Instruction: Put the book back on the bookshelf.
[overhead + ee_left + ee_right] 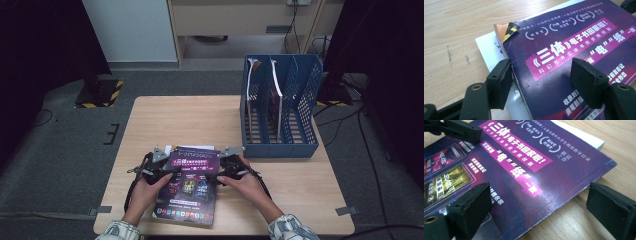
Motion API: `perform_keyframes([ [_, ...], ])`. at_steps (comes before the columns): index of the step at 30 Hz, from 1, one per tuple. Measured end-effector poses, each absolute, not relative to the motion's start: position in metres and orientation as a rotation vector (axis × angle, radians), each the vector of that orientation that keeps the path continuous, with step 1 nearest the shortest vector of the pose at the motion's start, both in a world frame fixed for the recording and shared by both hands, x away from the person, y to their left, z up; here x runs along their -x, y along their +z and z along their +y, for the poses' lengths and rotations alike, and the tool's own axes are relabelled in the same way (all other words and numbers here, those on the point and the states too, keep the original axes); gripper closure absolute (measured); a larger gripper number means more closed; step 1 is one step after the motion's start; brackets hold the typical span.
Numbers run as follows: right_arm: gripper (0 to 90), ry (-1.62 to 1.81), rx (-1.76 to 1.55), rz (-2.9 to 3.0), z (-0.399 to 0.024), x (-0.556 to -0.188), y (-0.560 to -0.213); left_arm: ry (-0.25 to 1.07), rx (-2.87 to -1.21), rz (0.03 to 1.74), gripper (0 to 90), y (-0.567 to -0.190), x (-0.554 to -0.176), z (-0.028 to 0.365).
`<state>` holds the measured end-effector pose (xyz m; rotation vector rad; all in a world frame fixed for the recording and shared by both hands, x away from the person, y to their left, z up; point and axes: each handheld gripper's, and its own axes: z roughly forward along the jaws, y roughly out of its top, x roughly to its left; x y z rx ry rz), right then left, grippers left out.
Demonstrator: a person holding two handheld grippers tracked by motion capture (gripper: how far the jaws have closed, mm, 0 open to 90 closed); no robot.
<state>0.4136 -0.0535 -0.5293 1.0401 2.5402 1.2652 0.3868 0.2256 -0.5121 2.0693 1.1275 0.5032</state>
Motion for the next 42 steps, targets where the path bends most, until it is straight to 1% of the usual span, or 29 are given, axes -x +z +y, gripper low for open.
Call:
perform_keyframes([
  [8,4.6,1.326,-1.139,2.559,-0.055,-0.418,-0.535,0.499,-2.059,1.132,33.8,-0.513,-0.386,0.226],
  [16,4.0,1.32,-1.132,2.568,-0.05,-0.42,-0.535,0.498,-2.055,1.134,33.5,-0.513,-0.386,0.226],
  [23,12.8,1.348,-1.083,2.535,-0.048,-0.417,-0.521,0.502,-2.052,1.138,33.2,-0.514,-0.386,0.226],
  [28,14.5,1.432,-1.047,2.522,-0.045,-0.418,-0.508,0.499,-2.049,1.14,33.0,-0.514,-0.386,0.227],
  [32,17.4,1.463,-1.029,2.544,-0.039,-0.422,-0.506,0.498,-2.048,1.144,32.9,-0.514,-0.386,0.228],
  [35,17.4,1.464,-1.026,2.562,-0.031,-0.424,-0.505,0.499,-2.044,1.146,32.6,-0.514,-0.386,0.228],
  [37,19.6,1.47,-1.029,2.574,-0.028,-0.426,-0.504,0.496,-2.036,1.149,32.4,-0.515,-0.386,0.228],
  [42,16.4,1.453,-1.039,2.593,-0.021,-0.425,-0.504,0.497,-2.028,1.148,31.8,-0.516,-0.385,0.228],
])
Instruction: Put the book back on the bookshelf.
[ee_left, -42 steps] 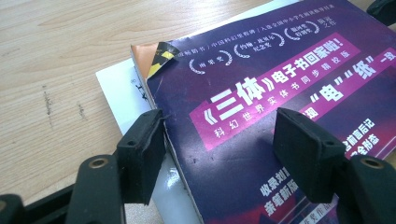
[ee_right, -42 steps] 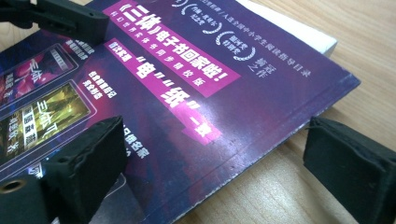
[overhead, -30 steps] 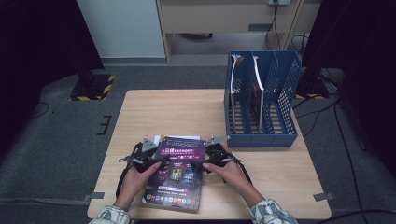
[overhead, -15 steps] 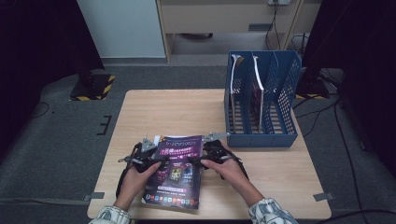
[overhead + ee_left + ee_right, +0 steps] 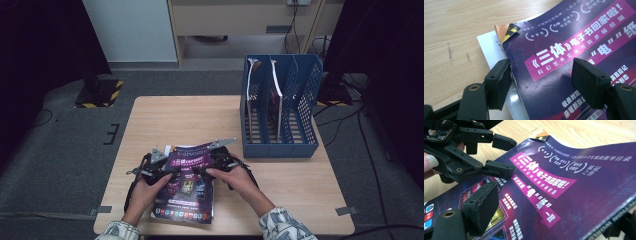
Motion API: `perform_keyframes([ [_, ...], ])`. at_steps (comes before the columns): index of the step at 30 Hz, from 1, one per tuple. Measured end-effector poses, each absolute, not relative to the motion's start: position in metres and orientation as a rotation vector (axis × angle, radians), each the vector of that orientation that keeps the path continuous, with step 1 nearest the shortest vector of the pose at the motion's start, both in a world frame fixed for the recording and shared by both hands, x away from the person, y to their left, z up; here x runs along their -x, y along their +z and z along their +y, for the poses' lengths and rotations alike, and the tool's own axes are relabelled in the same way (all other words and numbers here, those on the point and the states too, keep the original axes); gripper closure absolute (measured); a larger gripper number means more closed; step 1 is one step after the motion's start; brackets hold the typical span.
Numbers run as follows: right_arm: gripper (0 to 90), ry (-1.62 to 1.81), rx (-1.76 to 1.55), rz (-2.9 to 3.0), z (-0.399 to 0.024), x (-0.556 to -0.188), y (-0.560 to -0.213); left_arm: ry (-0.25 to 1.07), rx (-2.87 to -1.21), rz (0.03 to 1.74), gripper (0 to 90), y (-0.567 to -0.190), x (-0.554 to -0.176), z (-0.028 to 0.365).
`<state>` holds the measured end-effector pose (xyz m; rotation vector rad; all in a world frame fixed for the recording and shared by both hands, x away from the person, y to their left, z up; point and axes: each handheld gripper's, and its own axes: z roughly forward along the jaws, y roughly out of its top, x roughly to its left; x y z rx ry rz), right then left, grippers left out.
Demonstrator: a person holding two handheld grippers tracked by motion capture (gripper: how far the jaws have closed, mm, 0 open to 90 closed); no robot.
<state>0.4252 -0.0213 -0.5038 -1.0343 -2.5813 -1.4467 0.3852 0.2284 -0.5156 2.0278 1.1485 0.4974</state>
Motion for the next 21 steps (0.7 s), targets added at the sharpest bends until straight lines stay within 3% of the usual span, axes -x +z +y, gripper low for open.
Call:
perform_keyframes([
  [9,10.2,-1.411,1.046,-2.583,-0.0132,-0.4245,-0.5079,0.496,-2.025,1.148,30.8,-0.5159,-0.3853,0.2282],
  [21,18.4,-1.446,1.055,-2.575,-0.011,-0.4194,-0.5007,0.496,-2.027,1.148,29.4,-0.516,-0.3857,0.227],
])
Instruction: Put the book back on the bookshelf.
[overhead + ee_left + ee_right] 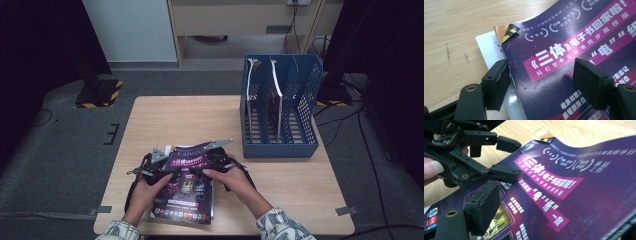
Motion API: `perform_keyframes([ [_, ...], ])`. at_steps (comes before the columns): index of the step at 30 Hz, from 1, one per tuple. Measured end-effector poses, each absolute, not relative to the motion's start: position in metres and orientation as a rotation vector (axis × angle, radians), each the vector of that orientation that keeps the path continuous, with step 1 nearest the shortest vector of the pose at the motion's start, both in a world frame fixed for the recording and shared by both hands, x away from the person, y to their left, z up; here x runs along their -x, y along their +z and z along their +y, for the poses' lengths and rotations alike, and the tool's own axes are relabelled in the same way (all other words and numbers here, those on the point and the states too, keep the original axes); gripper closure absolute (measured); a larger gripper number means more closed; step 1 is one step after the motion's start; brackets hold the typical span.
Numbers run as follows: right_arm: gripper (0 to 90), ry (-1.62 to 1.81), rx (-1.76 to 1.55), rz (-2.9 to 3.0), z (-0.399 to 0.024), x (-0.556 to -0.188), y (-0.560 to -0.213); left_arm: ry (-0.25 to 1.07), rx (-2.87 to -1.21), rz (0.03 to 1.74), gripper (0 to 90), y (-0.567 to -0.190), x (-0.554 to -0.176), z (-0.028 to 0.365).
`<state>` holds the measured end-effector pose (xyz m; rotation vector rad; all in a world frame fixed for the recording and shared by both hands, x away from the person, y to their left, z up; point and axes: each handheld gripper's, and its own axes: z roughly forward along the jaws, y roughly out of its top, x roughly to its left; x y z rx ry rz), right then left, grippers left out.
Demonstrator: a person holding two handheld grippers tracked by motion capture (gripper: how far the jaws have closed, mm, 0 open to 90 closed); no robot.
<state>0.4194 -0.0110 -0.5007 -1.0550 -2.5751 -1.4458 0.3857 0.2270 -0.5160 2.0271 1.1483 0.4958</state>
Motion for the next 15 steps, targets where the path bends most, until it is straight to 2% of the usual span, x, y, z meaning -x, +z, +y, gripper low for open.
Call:
perform_keyframes([
  [10,18.3,-1.398,1.042,-2.588,-0.0005,-0.4132,-0.5073,0.497,-2.028,1.147,29.2,-0.516,-0.3857,0.2271],
  [15,29.1,-1.388,1.109,-2.554,-0.0024,-0.415,-0.5088,0.506,-2.032,1.143,29.0,-0.5156,-0.3857,0.2263],
])
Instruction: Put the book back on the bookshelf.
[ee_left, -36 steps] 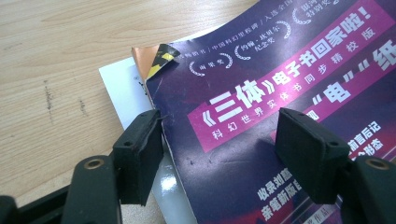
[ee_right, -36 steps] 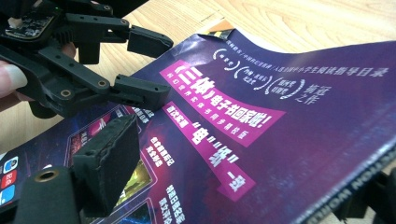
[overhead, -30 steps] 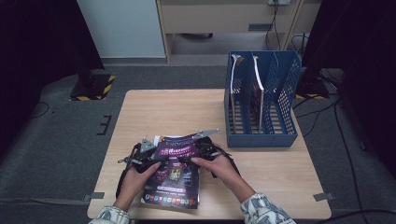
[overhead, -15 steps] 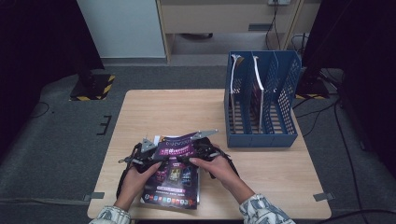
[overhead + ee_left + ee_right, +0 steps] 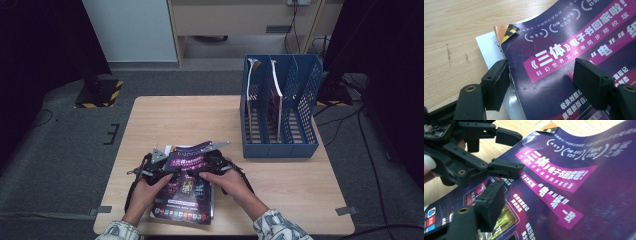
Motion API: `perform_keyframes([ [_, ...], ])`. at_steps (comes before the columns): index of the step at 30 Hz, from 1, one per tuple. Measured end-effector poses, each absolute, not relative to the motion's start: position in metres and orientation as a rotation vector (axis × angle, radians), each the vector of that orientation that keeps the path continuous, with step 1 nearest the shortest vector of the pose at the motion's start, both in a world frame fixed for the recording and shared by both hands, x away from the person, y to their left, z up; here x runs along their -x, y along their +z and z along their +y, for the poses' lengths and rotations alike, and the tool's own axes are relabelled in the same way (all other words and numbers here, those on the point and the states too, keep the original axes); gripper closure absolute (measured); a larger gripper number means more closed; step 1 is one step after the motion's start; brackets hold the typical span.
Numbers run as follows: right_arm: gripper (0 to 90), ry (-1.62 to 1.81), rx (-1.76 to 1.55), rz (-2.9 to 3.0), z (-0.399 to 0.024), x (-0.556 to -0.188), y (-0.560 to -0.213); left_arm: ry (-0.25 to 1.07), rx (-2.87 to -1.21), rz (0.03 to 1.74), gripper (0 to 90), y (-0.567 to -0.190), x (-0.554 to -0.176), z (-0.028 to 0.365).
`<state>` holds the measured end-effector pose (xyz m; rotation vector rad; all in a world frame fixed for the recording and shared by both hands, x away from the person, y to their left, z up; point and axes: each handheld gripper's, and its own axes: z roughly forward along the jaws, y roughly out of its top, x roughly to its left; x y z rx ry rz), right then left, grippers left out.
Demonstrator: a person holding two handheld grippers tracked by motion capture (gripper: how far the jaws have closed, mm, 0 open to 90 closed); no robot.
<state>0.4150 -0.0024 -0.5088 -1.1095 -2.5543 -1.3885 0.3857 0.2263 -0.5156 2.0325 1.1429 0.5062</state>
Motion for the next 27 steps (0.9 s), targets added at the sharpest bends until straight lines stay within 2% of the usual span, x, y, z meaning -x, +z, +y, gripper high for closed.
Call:
perform_keyframes([
  [8,48.6,-1.393,1.167,-2.498,-0.006,-0.421,-0.508,0.486,-2.048,1.146,22.0,-0.515,-0.387,0.225],
  [17,73.0,-1.514,1.223,-2.437,-0.013,-0.428,-0.499,0.52,-1.999,1.127,21.4,-0.507,-0.385,0.229],
  [27,77.3,-1.625,1.172,-2.46,-0.018,-0.427,-0.485,0.523,-1.943,1.123,21.4,-0.5,-0.382,0.233],
])
